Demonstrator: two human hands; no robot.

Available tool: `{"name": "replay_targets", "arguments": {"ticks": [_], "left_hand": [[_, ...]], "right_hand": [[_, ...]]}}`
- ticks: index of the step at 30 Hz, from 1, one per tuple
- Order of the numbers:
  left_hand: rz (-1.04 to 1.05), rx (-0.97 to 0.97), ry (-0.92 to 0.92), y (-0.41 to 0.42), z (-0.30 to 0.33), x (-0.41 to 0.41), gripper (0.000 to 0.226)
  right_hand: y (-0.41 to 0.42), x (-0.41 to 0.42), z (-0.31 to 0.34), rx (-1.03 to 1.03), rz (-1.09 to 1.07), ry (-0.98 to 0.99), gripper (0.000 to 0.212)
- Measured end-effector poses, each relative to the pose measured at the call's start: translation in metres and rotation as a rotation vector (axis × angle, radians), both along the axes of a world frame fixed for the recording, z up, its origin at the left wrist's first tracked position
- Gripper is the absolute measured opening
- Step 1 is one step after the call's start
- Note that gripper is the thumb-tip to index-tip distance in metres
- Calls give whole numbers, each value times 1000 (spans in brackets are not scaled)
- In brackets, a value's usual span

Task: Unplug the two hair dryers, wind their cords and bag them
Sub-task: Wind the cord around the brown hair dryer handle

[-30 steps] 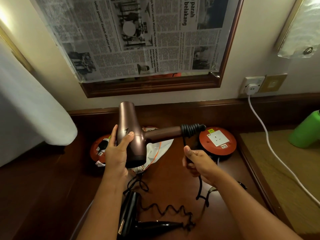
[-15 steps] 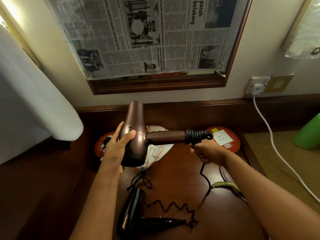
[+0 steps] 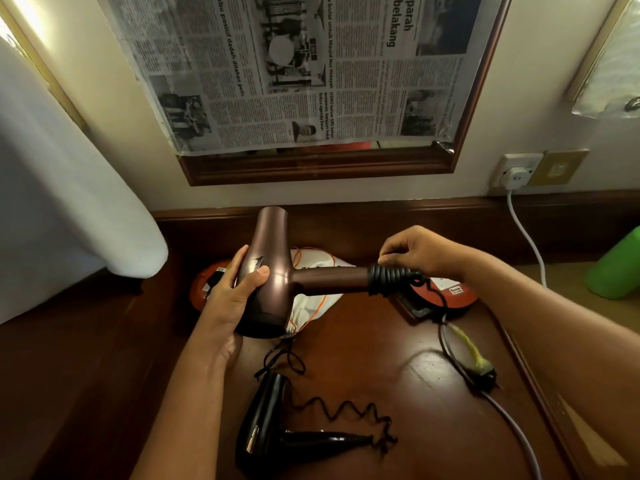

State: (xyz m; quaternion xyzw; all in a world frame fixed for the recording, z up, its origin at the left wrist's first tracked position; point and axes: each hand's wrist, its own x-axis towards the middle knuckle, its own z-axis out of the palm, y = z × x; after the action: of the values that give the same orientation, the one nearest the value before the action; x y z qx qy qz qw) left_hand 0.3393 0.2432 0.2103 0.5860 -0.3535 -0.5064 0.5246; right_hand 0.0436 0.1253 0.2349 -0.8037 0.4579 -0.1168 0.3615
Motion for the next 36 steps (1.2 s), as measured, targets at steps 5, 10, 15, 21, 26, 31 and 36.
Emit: {"name": "replay_targets", "arguments": {"ticks": [5, 10, 15, 21, 26, 31, 36], "left_hand": [[-53, -28, 12, 1, 1, 4, 96], [-78, -44, -5, 2, 1, -1, 82], [-93, -42, -47, -1, 0, -5, 82], [9, -58, -96, -4, -1, -22, 73], [27, -51, -90, -7, 2, -27, 83], [96, -72, -67, -11, 2, -34, 78], [165, -105, -97, -16, 2, -38, 75]], "right_hand": [[-2, 4, 12, -249, 21, 237, 27], [1, 7, 20, -348, 45, 333, 35], [7, 8, 29, -349, 68, 319, 24], [14, 9, 33, -371, 96, 288, 15], [24, 6, 43, -334, 91, 274, 14], [37, 4, 49, -346, 76, 282, 15], [53, 8, 43, -311, -5, 300, 14]]}}
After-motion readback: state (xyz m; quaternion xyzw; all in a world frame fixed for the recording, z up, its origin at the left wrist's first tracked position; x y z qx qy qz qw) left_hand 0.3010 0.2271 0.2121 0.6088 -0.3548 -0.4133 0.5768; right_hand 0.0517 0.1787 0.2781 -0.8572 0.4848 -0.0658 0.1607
